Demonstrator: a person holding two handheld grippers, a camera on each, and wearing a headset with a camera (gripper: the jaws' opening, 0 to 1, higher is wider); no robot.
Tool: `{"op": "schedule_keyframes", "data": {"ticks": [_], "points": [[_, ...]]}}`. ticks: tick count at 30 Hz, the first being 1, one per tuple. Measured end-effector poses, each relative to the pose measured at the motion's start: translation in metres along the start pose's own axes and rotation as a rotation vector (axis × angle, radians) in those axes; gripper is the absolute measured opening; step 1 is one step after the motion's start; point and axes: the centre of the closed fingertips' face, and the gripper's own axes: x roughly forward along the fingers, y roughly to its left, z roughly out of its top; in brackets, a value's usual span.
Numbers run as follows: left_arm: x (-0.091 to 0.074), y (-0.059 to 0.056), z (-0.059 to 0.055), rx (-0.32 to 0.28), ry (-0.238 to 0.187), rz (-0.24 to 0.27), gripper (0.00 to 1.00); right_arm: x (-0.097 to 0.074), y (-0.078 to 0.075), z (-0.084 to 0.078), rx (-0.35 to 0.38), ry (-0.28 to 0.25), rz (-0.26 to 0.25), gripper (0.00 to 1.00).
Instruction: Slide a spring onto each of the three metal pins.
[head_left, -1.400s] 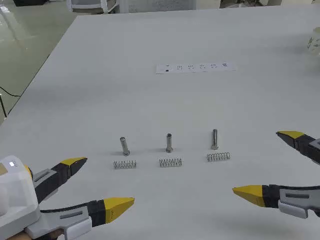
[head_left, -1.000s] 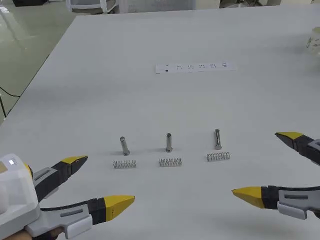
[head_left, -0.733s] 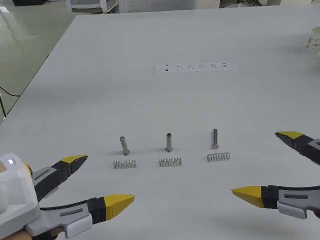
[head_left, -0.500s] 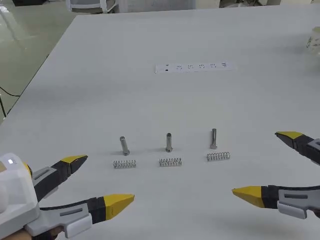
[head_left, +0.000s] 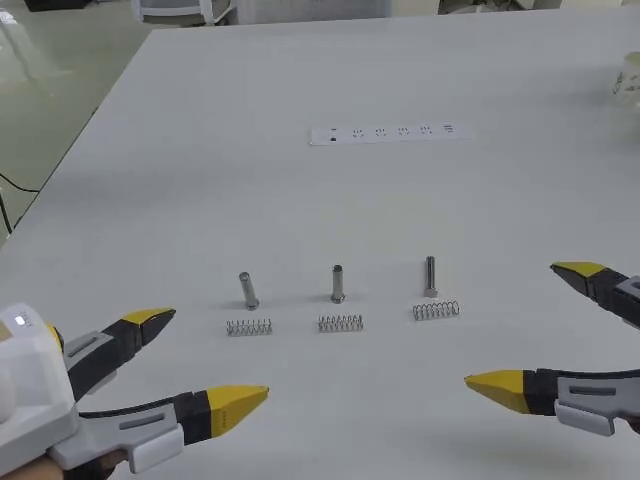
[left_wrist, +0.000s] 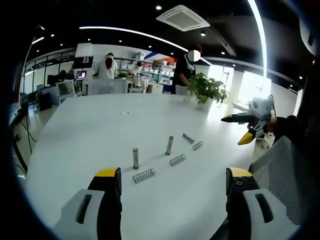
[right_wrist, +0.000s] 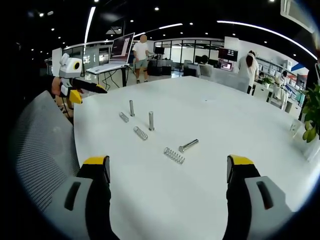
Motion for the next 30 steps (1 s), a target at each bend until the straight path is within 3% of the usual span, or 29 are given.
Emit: {"op": "schedule_keyframes", "data": {"ticks": [21,30], "points": [[0.0,-0.001,0.003,0.01,0.001,-0.005,0.85,-0.001,-0.002,-0.001,0.003,0.006,-0.003,0.98],[0.0,-0.003,0.004,0.014,-0.001,-0.009,0.85,0.0,-0.012,0.004,0.012,0.003,-0.022,0.96]]}}
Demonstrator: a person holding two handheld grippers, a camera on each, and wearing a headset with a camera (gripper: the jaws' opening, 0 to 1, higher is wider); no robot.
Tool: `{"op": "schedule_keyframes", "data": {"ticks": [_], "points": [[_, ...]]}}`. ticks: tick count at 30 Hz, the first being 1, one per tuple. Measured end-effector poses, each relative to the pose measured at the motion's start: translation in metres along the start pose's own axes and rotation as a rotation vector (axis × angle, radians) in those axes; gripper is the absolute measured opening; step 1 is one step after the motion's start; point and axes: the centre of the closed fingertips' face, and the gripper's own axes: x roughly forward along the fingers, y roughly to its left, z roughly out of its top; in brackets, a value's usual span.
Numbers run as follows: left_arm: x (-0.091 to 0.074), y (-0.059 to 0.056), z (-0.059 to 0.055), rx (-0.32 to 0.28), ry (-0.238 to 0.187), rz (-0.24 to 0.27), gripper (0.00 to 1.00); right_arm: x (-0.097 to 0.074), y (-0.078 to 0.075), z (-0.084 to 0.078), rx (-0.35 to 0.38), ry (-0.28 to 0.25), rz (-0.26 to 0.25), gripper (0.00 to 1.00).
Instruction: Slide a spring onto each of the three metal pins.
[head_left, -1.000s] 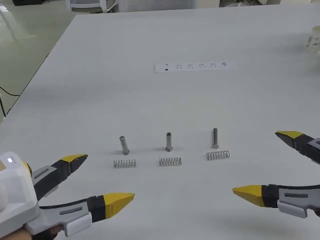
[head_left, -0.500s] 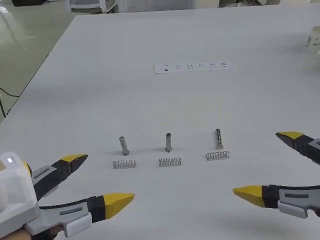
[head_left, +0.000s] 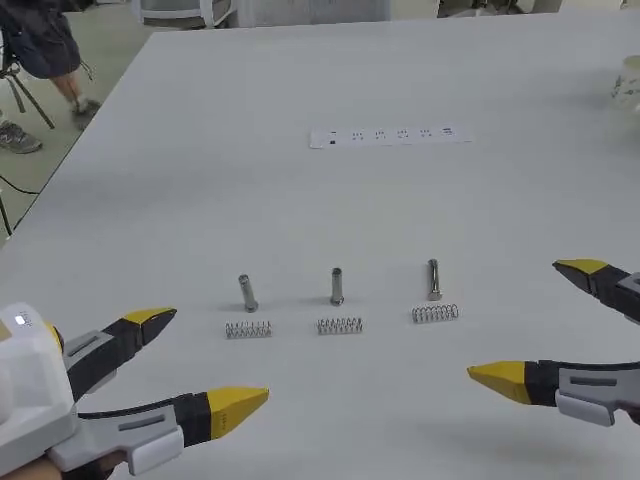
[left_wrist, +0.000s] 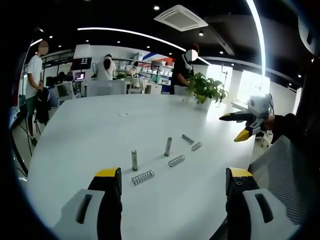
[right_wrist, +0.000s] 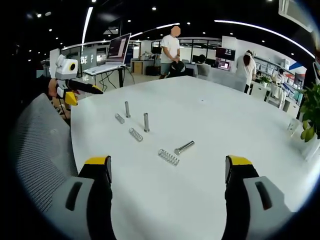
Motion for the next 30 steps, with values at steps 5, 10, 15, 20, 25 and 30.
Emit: {"op": "schedule_keyframes", "data": {"ticks": [5,10,15,20,25,30], "points": [[0.0,-0.002,0.001,0.004,-0.001,-0.002,0.85,0.003,-0.007,0.004,0.008,0.003,-0.015,0.94],[0.0,-0.003,0.002,0.009,-0.002,-0.003,0.84,0.008,-0.012,0.009,0.008,0.006,-0.025,0.92],[-0.001,-0.003,0.003,0.009,-0.009,-0.003,0.84,0.015,-0.02,0.015,0.005,0.015,-0.043,0.88],[-0.001,-0.003,0.003,0.008,-0.009,-0.005,0.84,0.023,-0.025,0.017,0.013,0.021,-0.05,0.85],[0.0,-0.004,0.003,0.008,-0.009,-0.006,0.84,0.032,-0.031,0.016,0.015,0.041,-0.055,0.83],[0.0,-0.004,0.003,0.008,-0.007,-0.009,0.83,0.04,-0.037,0.018,0.026,0.054,-0.064,0.79]]}}
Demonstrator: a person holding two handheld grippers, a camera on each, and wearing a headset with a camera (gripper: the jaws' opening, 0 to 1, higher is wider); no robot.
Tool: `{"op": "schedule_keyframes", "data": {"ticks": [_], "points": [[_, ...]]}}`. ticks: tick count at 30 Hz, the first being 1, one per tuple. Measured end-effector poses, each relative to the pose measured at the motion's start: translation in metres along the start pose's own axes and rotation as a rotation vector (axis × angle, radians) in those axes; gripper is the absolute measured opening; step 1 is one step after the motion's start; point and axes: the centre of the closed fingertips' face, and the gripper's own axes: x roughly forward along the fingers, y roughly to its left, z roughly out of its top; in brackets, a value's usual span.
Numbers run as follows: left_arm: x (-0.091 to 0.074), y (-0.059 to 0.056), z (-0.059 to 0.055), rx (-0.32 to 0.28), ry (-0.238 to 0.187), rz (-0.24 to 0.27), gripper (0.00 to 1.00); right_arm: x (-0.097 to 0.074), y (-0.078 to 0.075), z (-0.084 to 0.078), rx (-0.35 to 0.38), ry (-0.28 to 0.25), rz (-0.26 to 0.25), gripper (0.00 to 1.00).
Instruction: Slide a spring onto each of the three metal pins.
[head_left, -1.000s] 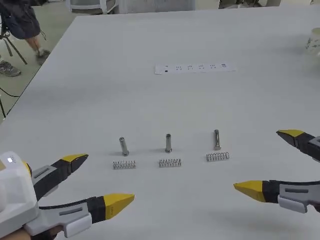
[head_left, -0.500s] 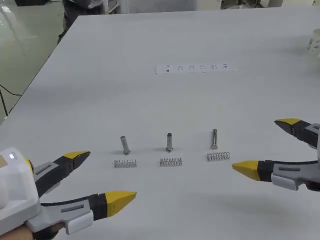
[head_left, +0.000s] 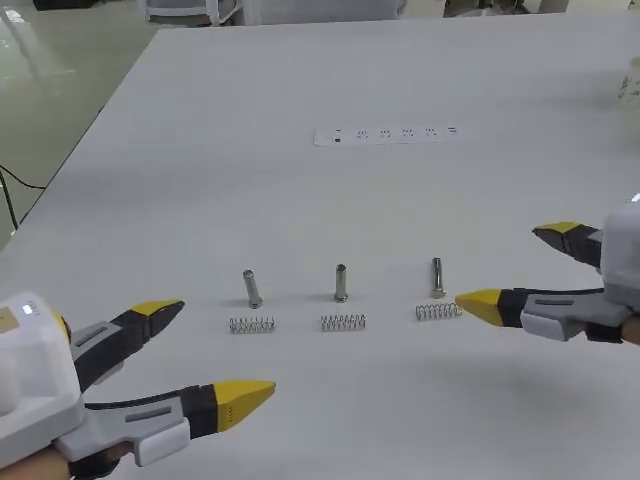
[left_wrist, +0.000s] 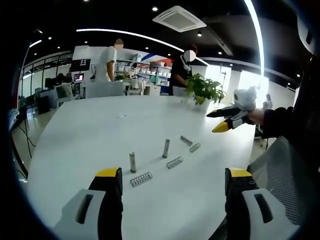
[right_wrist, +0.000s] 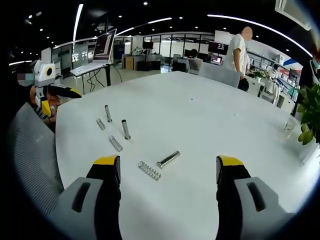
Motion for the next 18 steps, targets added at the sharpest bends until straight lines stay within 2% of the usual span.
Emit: {"op": "schedule_keyframes", "data": {"ticks": [8,18], "points": [[0.0,0.0,0.0,0.0,0.001,-0.001,0.83,0.015,-0.006,0.003,0.009,0.028,-0.009,0.75],[0.0,-0.001,0.001,0.0,0.0,-0.002,0.83,0.028,-0.01,-0.002,0.036,0.065,-0.018,0.69]]}}
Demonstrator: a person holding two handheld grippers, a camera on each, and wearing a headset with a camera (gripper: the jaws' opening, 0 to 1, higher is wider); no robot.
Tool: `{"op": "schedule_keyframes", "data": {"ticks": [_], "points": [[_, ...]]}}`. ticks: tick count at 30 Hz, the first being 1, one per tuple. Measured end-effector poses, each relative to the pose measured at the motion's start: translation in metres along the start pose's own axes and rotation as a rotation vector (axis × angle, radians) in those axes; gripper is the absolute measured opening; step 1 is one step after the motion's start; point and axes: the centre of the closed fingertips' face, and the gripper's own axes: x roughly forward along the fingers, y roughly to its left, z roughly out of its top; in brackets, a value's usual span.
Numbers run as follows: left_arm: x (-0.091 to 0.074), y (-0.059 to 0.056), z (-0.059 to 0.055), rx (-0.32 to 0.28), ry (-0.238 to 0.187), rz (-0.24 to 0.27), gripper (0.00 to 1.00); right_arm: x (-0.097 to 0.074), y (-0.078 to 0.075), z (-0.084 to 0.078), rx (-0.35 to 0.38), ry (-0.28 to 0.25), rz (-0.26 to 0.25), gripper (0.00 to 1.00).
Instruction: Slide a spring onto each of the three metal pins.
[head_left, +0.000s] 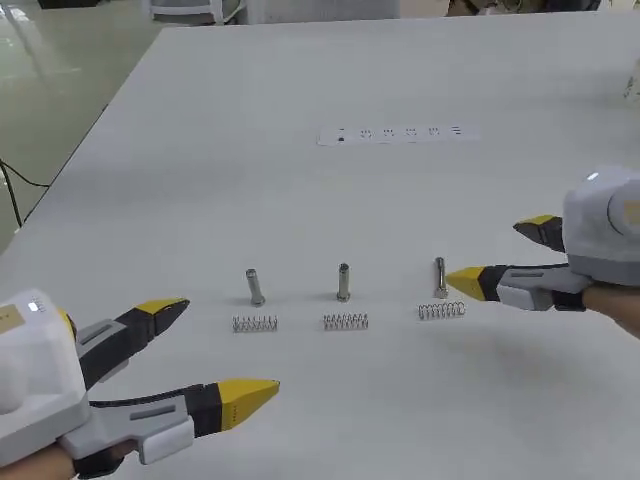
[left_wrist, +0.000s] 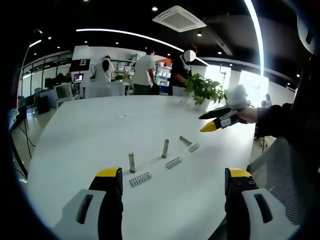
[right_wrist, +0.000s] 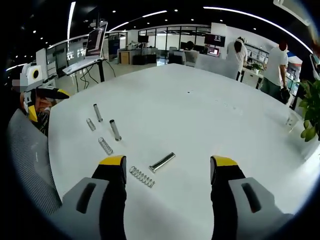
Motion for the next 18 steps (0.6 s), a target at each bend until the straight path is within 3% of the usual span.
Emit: {"op": "schedule_keyframes", "data": {"ticks": [18], "points": [[0.001,-0.002,0.0,0.001,0.0,-0.003,0.83,0.021,-0.001,-0.005,0.024,0.071,0.005,0.6]]}}
